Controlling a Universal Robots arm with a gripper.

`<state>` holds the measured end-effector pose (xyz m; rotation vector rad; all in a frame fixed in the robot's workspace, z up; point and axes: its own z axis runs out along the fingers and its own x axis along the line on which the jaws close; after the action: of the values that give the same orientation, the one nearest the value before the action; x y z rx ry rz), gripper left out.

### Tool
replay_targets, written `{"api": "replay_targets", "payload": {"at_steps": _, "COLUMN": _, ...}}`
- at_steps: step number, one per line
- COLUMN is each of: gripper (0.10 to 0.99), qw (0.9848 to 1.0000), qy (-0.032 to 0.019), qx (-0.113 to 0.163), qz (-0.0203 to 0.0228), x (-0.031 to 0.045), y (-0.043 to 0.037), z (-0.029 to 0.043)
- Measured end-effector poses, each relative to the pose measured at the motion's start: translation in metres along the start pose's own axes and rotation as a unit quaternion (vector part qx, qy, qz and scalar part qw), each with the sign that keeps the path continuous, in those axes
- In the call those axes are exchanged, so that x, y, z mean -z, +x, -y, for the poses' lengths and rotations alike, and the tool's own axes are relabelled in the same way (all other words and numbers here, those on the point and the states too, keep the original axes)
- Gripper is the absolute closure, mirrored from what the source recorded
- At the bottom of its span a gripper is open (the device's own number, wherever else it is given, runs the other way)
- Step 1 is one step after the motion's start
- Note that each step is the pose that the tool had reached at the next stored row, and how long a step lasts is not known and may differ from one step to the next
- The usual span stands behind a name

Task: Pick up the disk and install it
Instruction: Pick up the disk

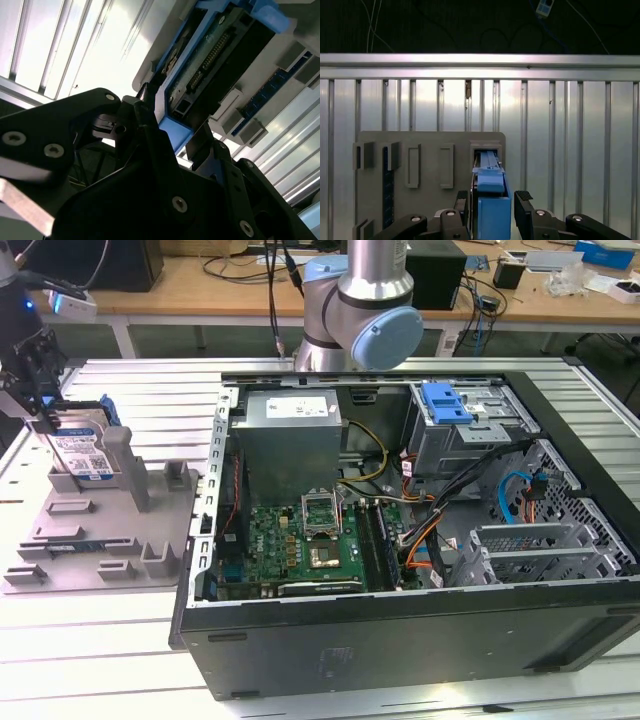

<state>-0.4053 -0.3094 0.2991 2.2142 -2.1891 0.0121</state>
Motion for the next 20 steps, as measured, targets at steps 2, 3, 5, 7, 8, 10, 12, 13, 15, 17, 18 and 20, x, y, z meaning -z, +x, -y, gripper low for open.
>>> {"api": "replay_targets", "payload": {"at_steps": 2, "gripper": 0.604, "qw": 1.0, "qy": 0.0, "qx": 0.0, "qz": -0.0001, "x": -0.0001, "y": -0.0002, "z": 0.0}}
{"api": "replay_targets", "payload": {"at_steps": 3, "gripper": 0.604, "qw": 1.0, "qy": 0.0, "qx": 0.0, "qz": -0.0002, "x": -0.0002, "y": -0.0002, "z": 0.0}}
{"api": "replay_targets", "payload": {"at_steps": 5, "gripper": 0.678, "qw": 1.0, "qy": -0.0001, "qx": 0.0, "qz": -0.0004, "x": -0.0005, "y": -0.0003, "z": -0.0001}}
{"api": "replay_targets", "payload": {"at_steps": 7, "gripper": 0.678, "qw": 1.0, "qy": 0.0, "qx": 0.0, "qz": -0.0007, "x": -0.0008, "y": -0.0003, "z": -0.0003}}
{"api": "replay_targets", "payload": {"at_steps": 8, "gripper": 0.678, "qw": 1.0, "qy": 0.0, "qx": 0.0, "qz": -0.0011, "x": -0.001, "y": -0.0003, "z": -0.0003}}
{"api": "replay_targets", "payload": {"at_steps": 10, "gripper": 0.69, "qw": 1.0, "qy": -0.0001, "qx": 0.0, "qz": -0.0023, "x": -0.0014, "y": -0.0003, "z": -0.0004}}
{"api": "replay_targets", "payload": {"at_steps": 12, "gripper": 0.722, "qw": 1.0, "qy": -0.0001, "qx": 0.0, "qz": -0.0032, "x": -0.0018, "y": -0.0004, "z": -0.0004}}
{"api": "replay_targets", "payload": {"at_steps": 13, "gripper": 0.722, "qw": 1.0, "qy": -0.0001, "qx": 0.0, "qz": -0.0037, "x": -0.0019, "y": -0.0004, "z": -0.0004}}
{"api": "replay_targets", "payload": {"at_steps": 15, "gripper": 0.722, "qw": 1.0, "qy": -0.0001, "qx": 0.0, "qz": -0.0043, "x": -0.0022, "y": -0.0004, "z": -0.0004}}
{"api": "replay_targets", "payload": {"at_steps": 17, "gripper": 0.722, "qw": 1.0, "qy": -0.0001, "qx": 0.0, "qz": -0.0047, "x": -0.0023, "y": -0.0003, "z": -0.0004}}
{"api": "replay_targets", "payload": {"at_steps": 18, "gripper": 0.722, "qw": 1.0, "qy": -0.0001, "qx": 0.0, "qz": -0.0049, "x": -0.0024, "y": -0.0004, "z": -0.0005}}
{"api": "replay_targets", "payload": {"at_steps": 20, "gripper": 0.722, "qw": 1.0, "qy": -0.0001, "qx": 0.0, "qz": -0.005, "x": -0.0024, "y": -0.0004, "z": -0.0005}}
